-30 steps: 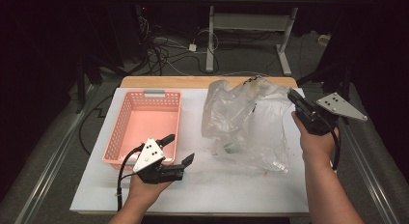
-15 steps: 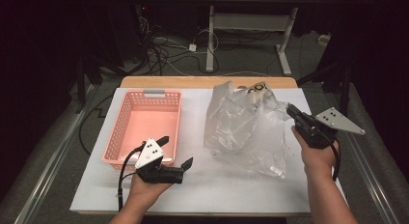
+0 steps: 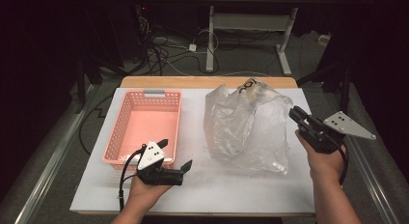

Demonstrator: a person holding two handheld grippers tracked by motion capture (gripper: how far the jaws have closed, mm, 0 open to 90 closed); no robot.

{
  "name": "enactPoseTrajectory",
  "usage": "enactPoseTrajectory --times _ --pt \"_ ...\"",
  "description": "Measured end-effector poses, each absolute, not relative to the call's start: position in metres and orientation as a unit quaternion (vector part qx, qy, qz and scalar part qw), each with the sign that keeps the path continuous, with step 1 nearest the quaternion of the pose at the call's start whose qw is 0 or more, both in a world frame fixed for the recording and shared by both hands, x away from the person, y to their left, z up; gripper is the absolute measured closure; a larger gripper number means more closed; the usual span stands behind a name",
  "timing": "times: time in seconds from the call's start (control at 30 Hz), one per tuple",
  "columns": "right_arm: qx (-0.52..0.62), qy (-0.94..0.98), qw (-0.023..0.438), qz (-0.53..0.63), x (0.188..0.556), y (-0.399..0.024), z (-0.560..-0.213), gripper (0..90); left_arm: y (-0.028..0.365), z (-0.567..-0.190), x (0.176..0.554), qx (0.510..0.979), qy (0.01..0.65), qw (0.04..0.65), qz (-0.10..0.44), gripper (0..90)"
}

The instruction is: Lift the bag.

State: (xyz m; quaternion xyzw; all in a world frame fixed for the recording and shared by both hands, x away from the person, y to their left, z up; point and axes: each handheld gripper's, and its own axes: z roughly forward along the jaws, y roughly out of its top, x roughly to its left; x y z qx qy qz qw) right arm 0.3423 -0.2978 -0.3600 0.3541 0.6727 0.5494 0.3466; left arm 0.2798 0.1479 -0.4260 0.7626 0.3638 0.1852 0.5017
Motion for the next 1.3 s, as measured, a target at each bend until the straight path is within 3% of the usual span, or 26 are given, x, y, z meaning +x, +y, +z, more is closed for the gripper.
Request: enactPoseTrajectory --times 0.4,0.67,1.0,1.3 --pt "0.358 0.669 0.348 0.55 0.33 -0.31 -0.354 75.5 0.149 -0.427 0.278 0.761 0.367 0.501 0.187 0.0" --pt "0.371 0.69 0.327 0.528 0.327 -0.32 -0.373 67.1 0.148 -0.427 0.276 0.763 0.362 0.5 0.191 0.0" --pt "0.405 0.731 0.268 0.479 0.325 -0.32 -0.422 43.5 0.149 -0.43 0.271 0.768 0.361 0.494 0.188 0.0" --pt "0.417 0.748 0.239 0.457 0.307 -0.314 -0.453 16.0 0.162 -0.438 0.261 0.775 0.363 0.48 0.192 0.0"
